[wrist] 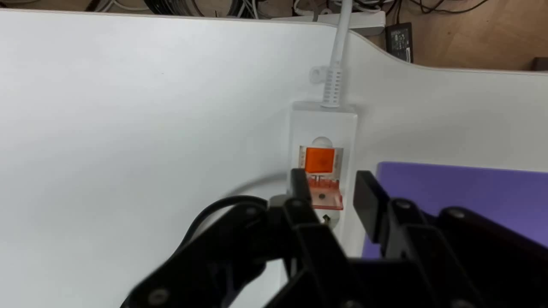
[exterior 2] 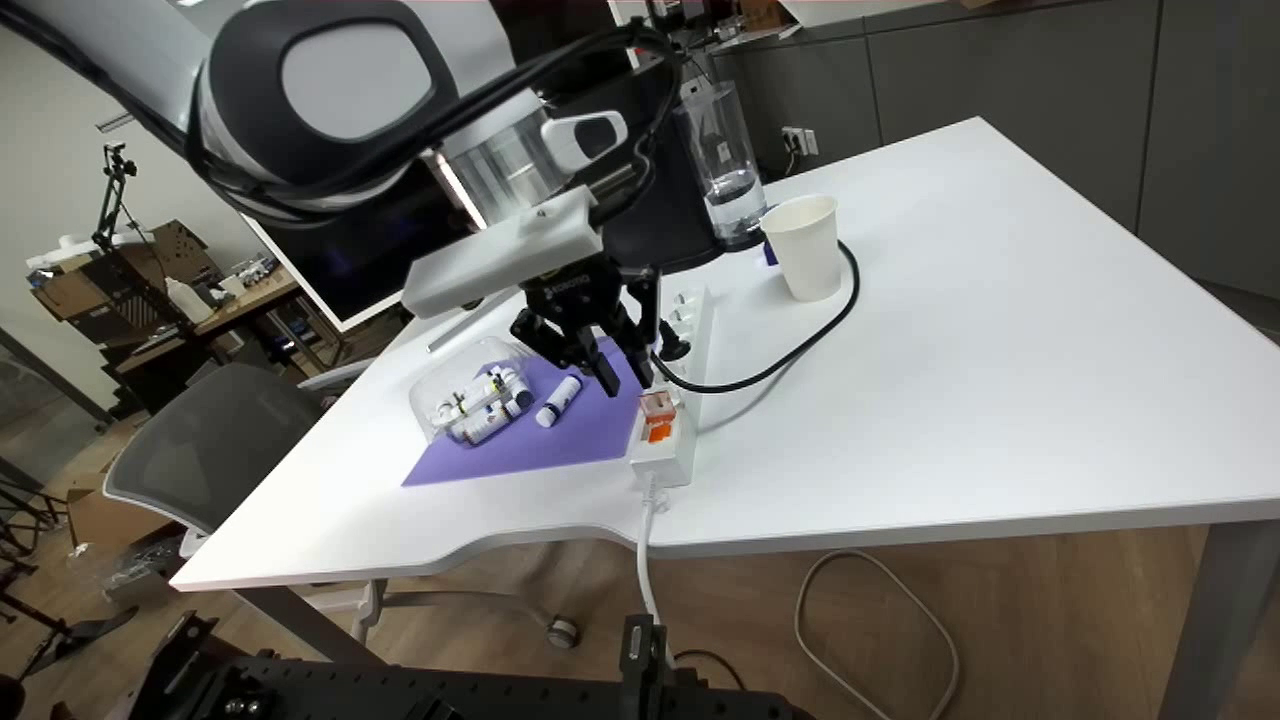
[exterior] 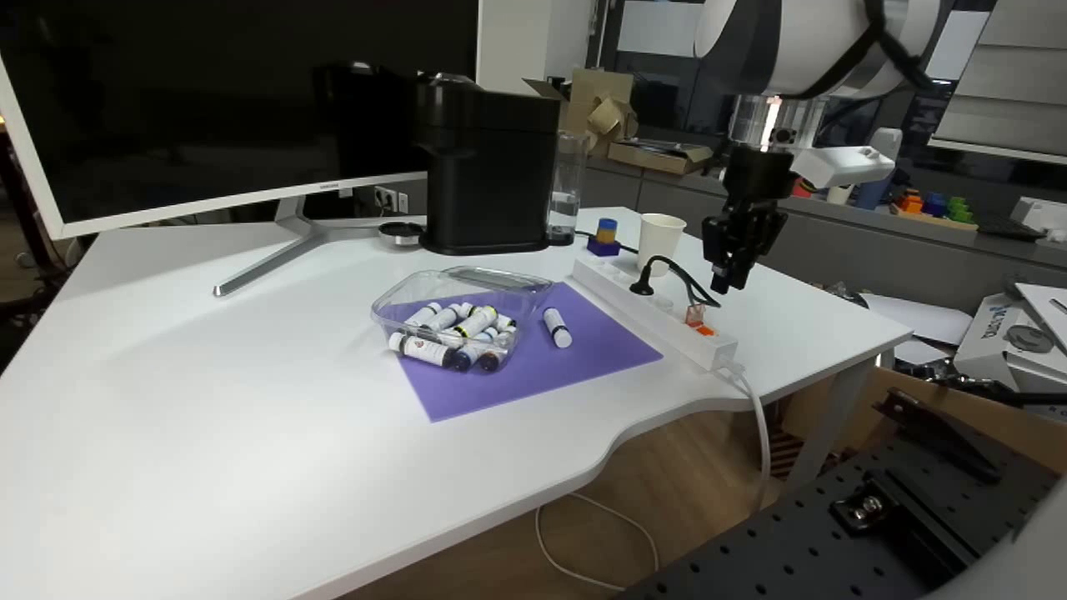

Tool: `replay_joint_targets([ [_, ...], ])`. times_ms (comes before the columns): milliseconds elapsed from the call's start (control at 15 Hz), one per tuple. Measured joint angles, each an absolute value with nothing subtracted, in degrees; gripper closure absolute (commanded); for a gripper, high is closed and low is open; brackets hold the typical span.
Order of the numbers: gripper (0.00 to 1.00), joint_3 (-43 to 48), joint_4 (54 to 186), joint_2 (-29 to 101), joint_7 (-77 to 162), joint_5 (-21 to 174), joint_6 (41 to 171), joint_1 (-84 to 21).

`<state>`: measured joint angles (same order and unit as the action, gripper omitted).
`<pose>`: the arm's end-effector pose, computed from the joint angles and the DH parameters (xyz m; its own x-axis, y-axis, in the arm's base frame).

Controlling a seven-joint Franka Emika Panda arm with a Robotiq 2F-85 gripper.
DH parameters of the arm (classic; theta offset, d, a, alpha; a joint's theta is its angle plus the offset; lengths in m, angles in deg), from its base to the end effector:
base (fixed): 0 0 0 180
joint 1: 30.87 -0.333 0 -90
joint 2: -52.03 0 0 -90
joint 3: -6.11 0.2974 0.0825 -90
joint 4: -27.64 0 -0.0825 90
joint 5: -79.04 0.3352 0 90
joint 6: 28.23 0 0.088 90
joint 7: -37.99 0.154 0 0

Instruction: Turn on the extension cord

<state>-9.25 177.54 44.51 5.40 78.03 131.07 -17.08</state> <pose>0.3644 -0.2073 0.1902 0.9968 0.0794 0.0086 0.0788 -0.9954 0.0548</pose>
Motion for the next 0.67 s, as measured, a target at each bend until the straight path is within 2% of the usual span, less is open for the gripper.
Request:
replay_joint_targets([
  [67,1.00,-8.7,176.7,43.1,5.2,78.0,131.4,-16.6],
  [667,1.00,-4.2,172.4,36.2,5.1,76.7,132.3,-14.9],
])
